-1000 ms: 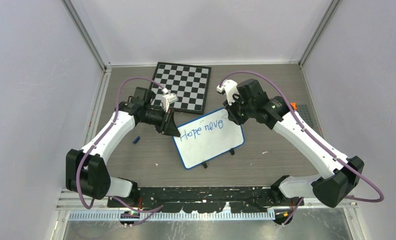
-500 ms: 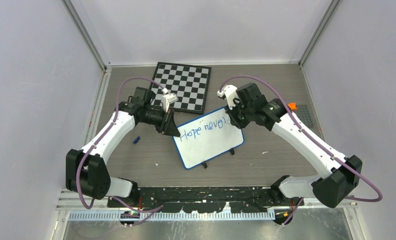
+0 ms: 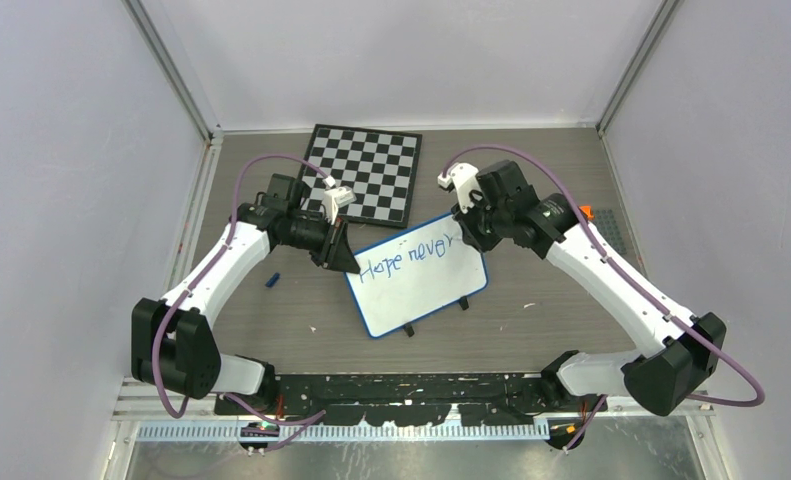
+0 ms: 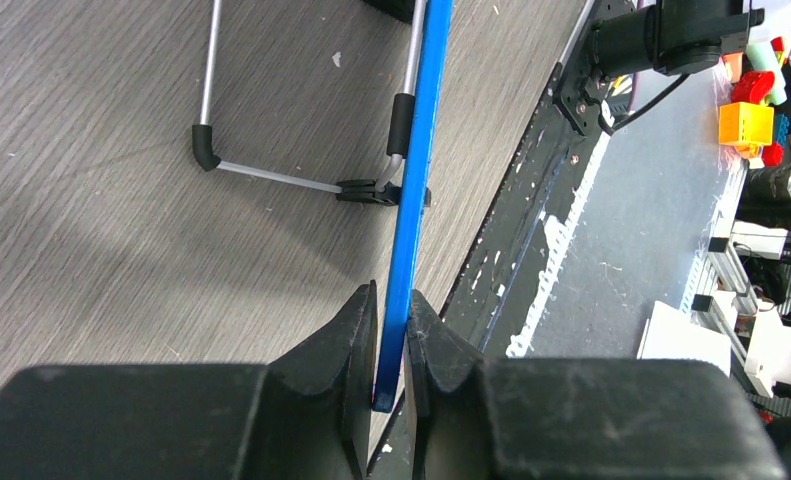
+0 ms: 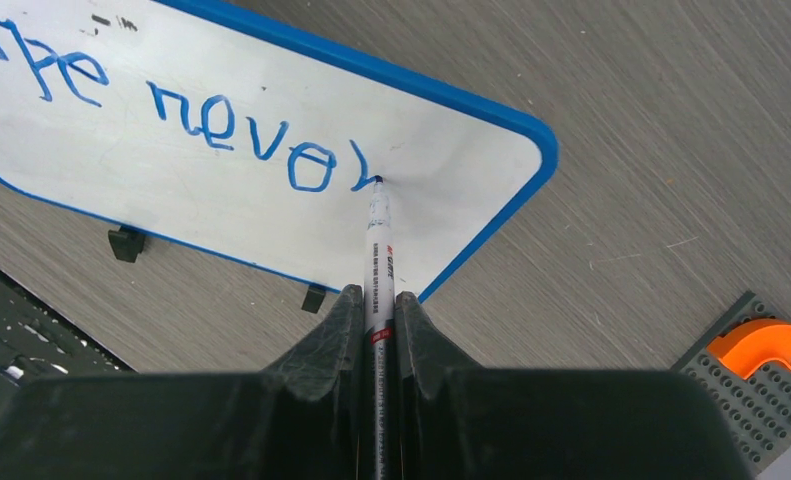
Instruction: Write a sentence on the whiteboard
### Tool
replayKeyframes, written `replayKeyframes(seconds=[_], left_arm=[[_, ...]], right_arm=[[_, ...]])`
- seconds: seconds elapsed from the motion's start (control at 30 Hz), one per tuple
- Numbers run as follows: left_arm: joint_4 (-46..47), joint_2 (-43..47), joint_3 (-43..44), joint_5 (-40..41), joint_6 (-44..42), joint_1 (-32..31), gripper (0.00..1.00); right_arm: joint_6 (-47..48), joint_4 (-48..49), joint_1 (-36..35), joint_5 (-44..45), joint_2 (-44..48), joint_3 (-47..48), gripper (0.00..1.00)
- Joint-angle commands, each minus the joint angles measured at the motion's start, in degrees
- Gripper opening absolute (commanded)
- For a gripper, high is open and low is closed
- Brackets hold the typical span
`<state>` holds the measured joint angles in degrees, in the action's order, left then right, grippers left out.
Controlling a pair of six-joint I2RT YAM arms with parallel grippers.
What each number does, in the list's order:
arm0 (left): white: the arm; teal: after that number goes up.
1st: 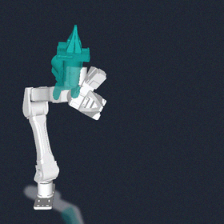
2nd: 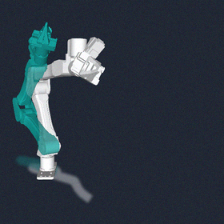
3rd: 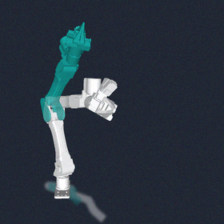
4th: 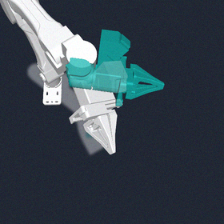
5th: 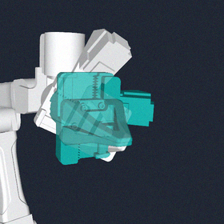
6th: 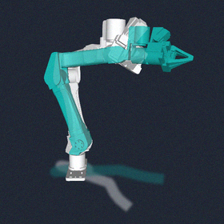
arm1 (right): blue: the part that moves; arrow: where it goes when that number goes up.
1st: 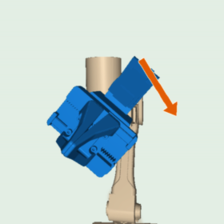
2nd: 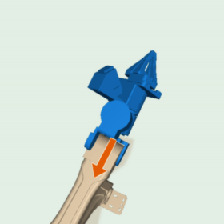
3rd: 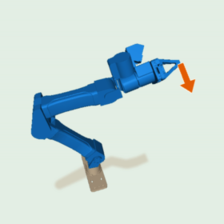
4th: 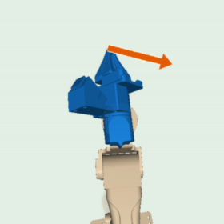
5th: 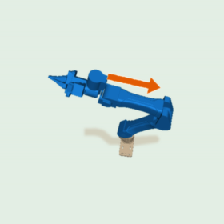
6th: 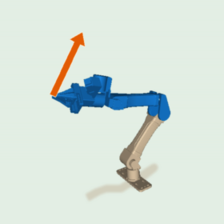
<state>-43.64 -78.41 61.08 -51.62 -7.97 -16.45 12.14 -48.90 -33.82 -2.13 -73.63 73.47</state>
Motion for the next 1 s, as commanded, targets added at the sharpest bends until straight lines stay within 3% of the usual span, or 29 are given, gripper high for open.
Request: replayKeyframes(seconds=[0.0, 0.27, 0.5, 0.67, 0.97], left_arm=[[-0.43, 0.57, 2.11, -0.74, -0.29, -0.25, 0.17], [-0.62, 0.26, 2.44, -0.76, -0.3, -0.25, 0.17], [-2.29, 1.32, 3.0, -1.41, -2.05, -0.25, 0.26], [-3.12, 1.22, 3.11, -1.5, -2.41, -0.25, 0.31], [-2.03, 1.8, 1.64, -1.49, -1.89, -0.25, 0.31]], right_arm=[[0.34, 2.28, 1.26, 1.36, 0.73, 2.99, 0.0], [0.69, -0.09, 1.72, -0.37, 1.93, 2.73, 0.0], [0.37, -6.79, 1.54, -12.49, 5.39, 5.2, 0.0], [-2.53, -4.12, -0.21, -17.85, 6.59, 1.66, 0.0], [-7.14, 5.57, -9.13, -17.09, 6.3, -4.36, 0.0]])
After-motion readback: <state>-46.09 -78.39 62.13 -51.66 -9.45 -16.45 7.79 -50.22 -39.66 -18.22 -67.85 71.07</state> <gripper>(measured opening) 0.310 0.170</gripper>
